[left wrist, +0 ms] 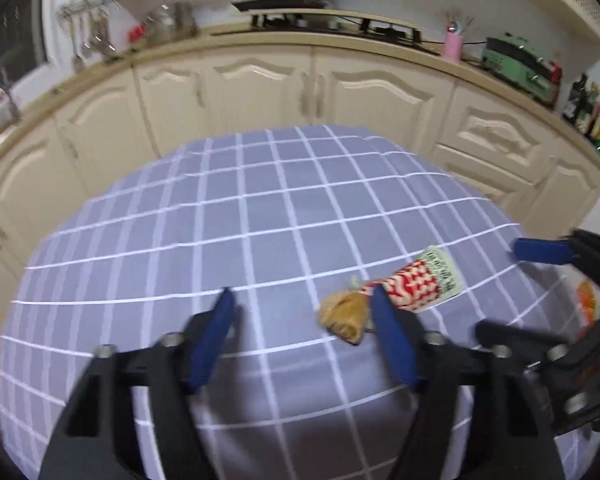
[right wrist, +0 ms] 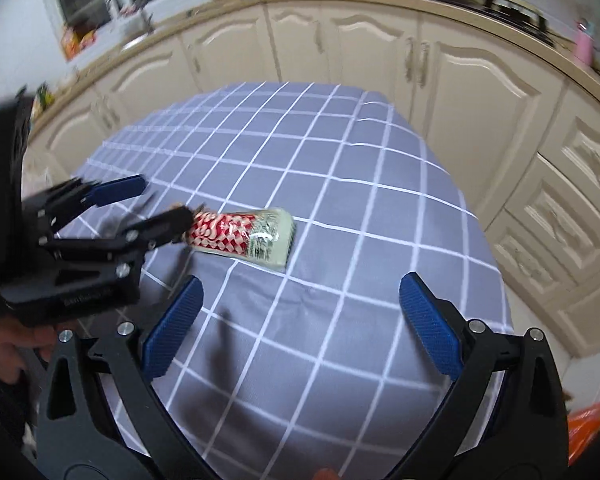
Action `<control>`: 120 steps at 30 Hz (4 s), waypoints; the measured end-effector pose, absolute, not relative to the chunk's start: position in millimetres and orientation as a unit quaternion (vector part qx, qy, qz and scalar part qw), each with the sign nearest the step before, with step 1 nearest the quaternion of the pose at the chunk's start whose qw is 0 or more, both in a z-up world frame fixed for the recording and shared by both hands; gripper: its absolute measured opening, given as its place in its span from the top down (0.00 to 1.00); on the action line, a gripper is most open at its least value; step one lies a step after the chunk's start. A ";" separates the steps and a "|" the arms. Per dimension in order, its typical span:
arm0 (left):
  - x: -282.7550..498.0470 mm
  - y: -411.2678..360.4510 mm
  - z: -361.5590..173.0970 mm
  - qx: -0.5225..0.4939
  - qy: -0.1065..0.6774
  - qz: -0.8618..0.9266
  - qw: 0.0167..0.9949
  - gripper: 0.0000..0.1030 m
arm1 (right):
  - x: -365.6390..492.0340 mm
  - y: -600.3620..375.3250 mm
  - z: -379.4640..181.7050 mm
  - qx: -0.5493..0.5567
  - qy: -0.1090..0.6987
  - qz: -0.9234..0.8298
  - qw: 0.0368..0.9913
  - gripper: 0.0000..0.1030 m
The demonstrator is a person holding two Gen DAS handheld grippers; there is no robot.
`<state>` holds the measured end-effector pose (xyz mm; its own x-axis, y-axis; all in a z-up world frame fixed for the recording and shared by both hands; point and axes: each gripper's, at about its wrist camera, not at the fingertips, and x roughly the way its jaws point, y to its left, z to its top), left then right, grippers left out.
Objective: Collect trash
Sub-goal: 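Grasp the small brown piece with the left tool while the right tool grasps the red-white snack bar, then carry the brown piece and snack bar to the blue bin and release both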
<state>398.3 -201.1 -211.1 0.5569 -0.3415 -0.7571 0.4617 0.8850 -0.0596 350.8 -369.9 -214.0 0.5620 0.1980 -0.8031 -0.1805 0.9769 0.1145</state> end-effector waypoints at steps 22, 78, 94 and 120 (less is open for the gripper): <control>379.5 -168.1 -218.5 0.035 0.427 -0.296 0.854 0.78 | 371.7 -307.6 -215.1 -0.107 0.452 0.181 0.867 0.45; 128.4 -295.0 -104.3 0.049 0.282 -0.428 0.857 0.80 | 53.4 -507.4 -128.9 0.177 0.273 -0.011 0.945 0.89; 74.0 -466.3 -243.8 0.141 0.414 -0.511 0.740 0.79 | -36.5 -638.4 -265.5 0.335 0.348 -0.171 0.859 0.89; 96.2 -513.4 -298.2 0.176 0.472 -0.469 0.726 0.12 | -50.1 -682.8 -348.8 0.430 0.386 -0.240 0.780 0.07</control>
